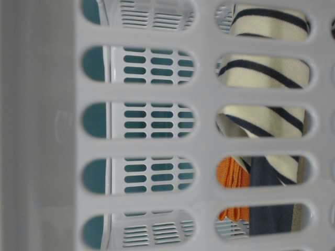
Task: Pick up the slipper from the shopping basket with the left arm.
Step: 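Lower the left gripper into the basket over the striped slipper, then close the left gripper on the striped slipper's toe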
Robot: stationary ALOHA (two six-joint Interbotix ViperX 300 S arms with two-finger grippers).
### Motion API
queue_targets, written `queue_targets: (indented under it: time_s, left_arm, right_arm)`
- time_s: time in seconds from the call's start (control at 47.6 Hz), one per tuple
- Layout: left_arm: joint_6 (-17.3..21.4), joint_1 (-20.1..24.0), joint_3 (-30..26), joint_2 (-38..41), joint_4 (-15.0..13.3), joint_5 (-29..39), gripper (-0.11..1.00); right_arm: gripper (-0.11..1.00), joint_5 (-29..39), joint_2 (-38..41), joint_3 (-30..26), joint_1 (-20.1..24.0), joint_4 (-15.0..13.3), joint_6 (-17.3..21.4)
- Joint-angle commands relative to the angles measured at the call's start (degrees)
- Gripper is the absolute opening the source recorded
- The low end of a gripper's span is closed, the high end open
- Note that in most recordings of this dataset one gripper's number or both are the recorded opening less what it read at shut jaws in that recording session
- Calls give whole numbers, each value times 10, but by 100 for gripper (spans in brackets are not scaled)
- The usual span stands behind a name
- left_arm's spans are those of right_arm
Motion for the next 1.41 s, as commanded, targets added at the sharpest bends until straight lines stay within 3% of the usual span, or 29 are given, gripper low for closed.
queue_targets:
  time_s: [0.0, 0.252, 0.441, 0.525, 0.672, 0.798, 0.987, 1.281, 1.386]
  left_arm:
    - [0, -4, -76, 69, 2, 41, 0]
    - [-1, -13, -233, 240, 2, 177, 0]
    - [4, -15, -319, 333, 2, 254, 4]
    - [-2, -18, -342, 359, 2, 254, 23]
    - [3, -22, -378, 410, 2, 266, 71]
    - [5, -22, -392, 443, 2, 263, 91]
    - [4, -23, -405, 484, 2, 264, 91]
    - [-3, -18, -381, 516, 2, 263, 91]
    - [-1, -15, -377, 513, 2, 258, 85]
  right_arm:
    - [-2, -2, -1, -5, 0, 2, 1]
    - [-2, 12, -4, 0, 0, 2, 1]
    - [-2, 13, -8, 5, 0, 2, 1]
    - [-2, 13, -11, 7, 0, 2, 1]
    - [-2, 14, -17, 9, 1, 2, 1]
    - [-2, 14, -18, 11, 0, 2, 1]
    - [-2, 14, -19, 13, 1, 2, 1]
    - [-2, 13, -18, 15, 1, 2, 1]
    - [-2, 14, -18, 17, 0, 2, 2]
